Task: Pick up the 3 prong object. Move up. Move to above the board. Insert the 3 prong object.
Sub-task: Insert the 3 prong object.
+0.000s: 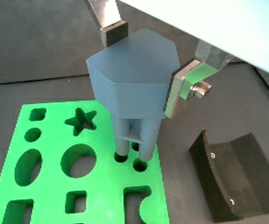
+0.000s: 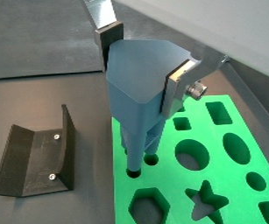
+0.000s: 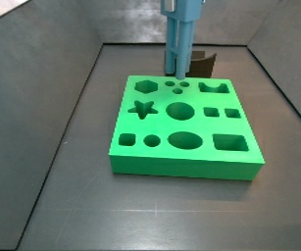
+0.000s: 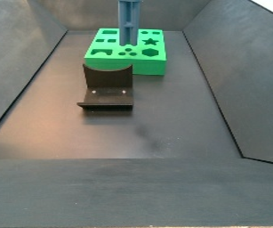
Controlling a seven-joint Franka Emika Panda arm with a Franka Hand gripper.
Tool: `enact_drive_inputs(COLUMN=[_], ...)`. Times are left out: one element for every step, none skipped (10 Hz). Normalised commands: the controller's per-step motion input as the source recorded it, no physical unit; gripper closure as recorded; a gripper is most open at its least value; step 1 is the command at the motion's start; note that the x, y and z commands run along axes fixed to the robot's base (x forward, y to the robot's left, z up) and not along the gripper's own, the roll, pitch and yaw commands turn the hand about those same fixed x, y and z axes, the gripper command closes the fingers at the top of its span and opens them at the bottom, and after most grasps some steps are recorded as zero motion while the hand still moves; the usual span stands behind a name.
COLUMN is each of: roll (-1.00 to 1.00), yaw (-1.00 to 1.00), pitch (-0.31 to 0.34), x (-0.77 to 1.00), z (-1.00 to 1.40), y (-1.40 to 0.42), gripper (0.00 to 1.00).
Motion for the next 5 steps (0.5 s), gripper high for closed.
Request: enact_drive_inputs(roll=[0.0, 0.01, 0.01, 0.04, 0.03], yaw=[0.11, 0.07, 0.04, 0.03, 0.05], pitch=[-0.057, -0.054, -0.024, 0.0, 0.0], x=[0.04, 0.01, 0.04, 0.1, 0.07], z=[-0.24, -0.27, -0.21, -0.16, -0.14], y=[-0.24, -0.11, 0.0, 0.0, 0.06], gripper=[1.0, 1.0, 1.0, 1.0, 1.0])
